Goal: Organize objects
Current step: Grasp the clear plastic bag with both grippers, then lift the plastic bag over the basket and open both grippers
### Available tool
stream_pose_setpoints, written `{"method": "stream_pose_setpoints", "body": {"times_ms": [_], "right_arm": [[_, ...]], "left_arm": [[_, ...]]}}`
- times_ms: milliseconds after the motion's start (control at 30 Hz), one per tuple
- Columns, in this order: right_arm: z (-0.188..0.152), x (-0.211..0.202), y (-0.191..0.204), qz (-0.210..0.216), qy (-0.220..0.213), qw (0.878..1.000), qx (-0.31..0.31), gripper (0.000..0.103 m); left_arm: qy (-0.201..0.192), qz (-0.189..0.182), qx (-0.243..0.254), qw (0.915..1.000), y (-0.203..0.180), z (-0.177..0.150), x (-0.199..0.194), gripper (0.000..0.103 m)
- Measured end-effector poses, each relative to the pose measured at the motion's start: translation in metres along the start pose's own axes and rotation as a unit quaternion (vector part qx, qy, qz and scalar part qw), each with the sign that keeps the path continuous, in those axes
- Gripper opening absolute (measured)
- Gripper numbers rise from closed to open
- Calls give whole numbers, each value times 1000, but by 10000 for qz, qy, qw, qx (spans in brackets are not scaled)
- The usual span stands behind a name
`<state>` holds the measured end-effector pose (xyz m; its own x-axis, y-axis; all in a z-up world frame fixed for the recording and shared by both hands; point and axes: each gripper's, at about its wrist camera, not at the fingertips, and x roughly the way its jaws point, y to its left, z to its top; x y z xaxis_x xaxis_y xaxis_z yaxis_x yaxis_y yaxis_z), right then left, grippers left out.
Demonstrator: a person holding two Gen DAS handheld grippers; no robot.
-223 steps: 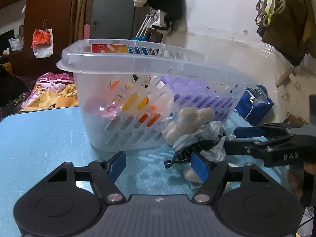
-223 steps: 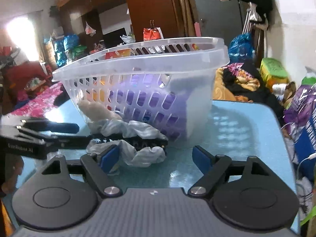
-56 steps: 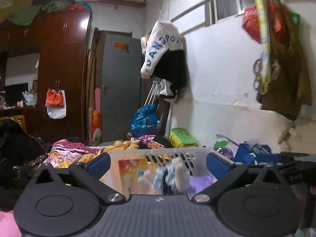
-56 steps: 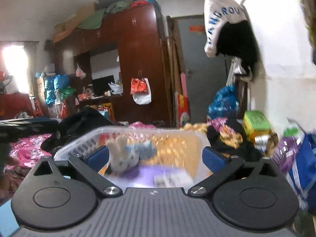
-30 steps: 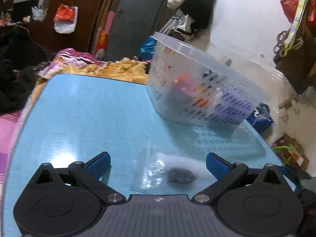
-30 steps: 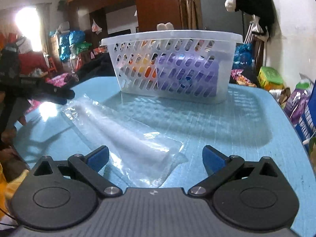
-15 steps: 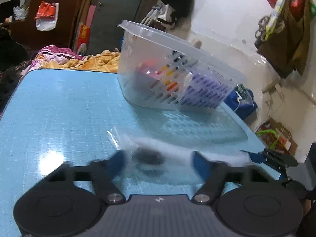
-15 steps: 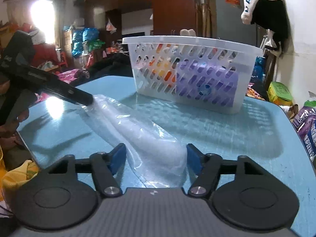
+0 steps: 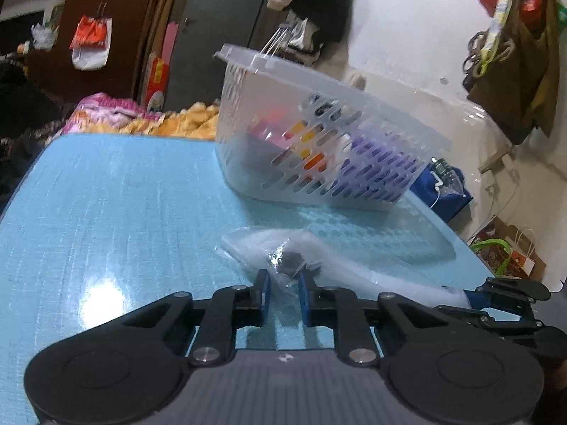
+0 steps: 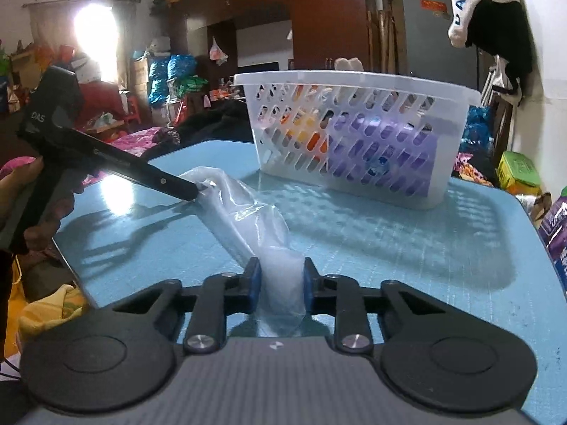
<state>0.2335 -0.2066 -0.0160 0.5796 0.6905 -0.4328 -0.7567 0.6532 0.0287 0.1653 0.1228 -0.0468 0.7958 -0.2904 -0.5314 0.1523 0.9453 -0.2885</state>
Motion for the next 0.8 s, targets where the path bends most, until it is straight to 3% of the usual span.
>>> {"method": "stream_pose_setpoints", "body": {"times_ms": [400,800], "right_arm": [[15,-20,-2,-116,-313,9993,-156,22],[84,-59,-5,-479,-1032,9914,-651,22]], "left_arm": [[-533,-220,122,9983,-14,7,-24,19],[-1415,-290,481,9883,-52,59,-69,19]]}}
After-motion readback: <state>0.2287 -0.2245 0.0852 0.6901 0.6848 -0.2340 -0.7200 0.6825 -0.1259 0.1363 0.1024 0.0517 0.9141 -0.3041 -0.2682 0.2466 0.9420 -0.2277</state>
